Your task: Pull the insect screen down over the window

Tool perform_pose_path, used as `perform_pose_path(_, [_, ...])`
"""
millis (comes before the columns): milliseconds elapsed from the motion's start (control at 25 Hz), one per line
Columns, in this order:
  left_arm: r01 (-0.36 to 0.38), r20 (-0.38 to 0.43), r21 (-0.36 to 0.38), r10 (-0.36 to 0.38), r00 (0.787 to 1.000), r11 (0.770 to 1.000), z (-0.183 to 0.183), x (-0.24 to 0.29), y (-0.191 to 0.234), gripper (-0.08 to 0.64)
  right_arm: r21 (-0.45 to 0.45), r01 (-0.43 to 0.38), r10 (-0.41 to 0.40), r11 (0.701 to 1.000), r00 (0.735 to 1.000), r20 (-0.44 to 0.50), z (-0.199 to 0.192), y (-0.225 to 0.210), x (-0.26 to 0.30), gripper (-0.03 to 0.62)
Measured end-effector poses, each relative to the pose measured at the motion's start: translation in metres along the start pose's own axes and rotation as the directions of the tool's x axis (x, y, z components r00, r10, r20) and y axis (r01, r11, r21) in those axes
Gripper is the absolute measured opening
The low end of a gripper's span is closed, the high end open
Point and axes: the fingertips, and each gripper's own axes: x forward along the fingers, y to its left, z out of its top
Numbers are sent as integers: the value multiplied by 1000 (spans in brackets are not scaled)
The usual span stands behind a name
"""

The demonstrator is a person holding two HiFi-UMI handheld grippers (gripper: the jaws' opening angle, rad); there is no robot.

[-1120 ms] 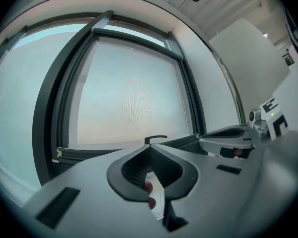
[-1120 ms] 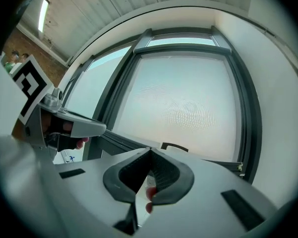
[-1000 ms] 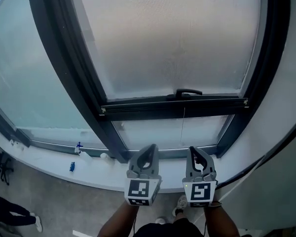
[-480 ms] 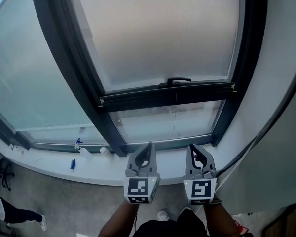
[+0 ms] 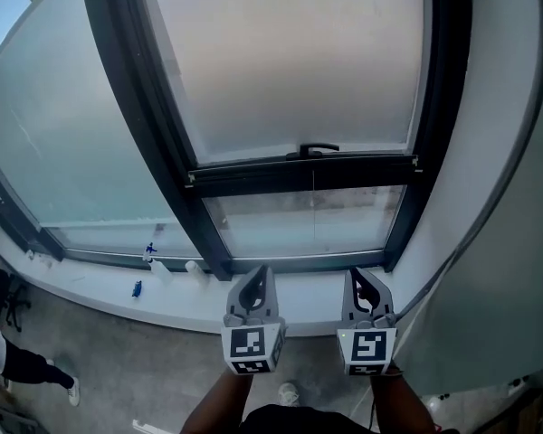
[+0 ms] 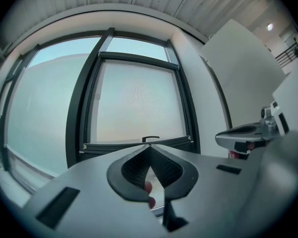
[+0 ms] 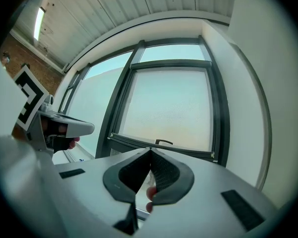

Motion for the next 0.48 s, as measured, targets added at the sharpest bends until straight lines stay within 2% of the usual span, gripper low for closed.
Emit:
perform_pose_path(280, [-7, -5, 6, 7, 1000, 1000, -4, -45, -49, 3, 19, -21, 21, 1000, 1000, 0, -12, -15, -58, 5])
perform_pose_path(480, [-58, -64, 17, 59, 996, 998, -18, -72, -66, 3, 39, -48, 48, 998, 999, -8, -21, -16, -91, 5])
